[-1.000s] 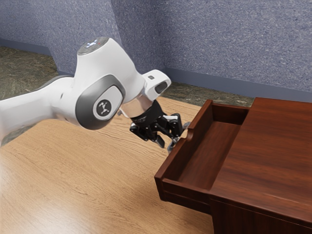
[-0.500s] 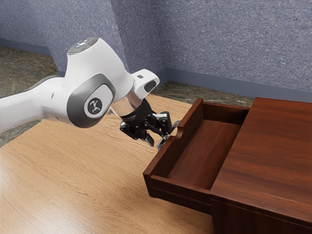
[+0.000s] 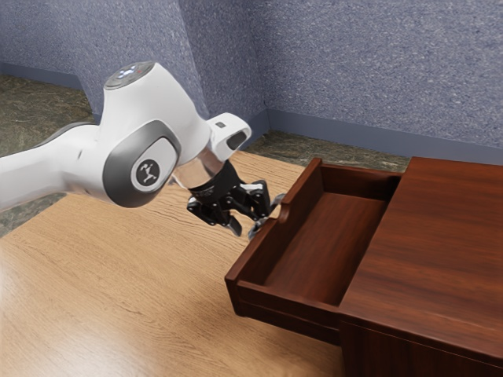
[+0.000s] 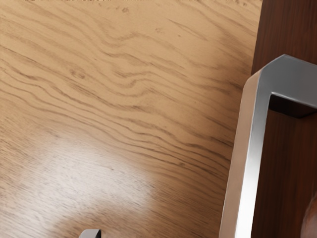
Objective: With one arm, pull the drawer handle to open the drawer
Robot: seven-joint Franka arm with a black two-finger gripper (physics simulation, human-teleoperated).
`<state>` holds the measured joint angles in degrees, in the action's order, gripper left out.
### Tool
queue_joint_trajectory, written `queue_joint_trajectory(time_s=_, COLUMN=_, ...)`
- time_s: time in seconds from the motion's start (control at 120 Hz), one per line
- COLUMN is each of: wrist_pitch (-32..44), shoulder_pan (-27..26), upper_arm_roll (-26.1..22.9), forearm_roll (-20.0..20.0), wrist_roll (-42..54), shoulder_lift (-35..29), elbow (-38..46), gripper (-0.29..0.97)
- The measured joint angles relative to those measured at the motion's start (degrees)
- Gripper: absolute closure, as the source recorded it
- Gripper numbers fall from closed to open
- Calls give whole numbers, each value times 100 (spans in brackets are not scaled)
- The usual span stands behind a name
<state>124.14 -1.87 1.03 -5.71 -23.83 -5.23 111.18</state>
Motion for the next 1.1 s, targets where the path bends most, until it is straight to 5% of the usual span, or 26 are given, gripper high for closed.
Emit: queue_joint_trajectory(time_s=1.1, wrist_pitch=-13, shoulder_pan=43, upper_arm_roll=1, forearm_roll=43, wrist_roll=52, shoulder_lift=-167, elbow=-6, gripper=35)
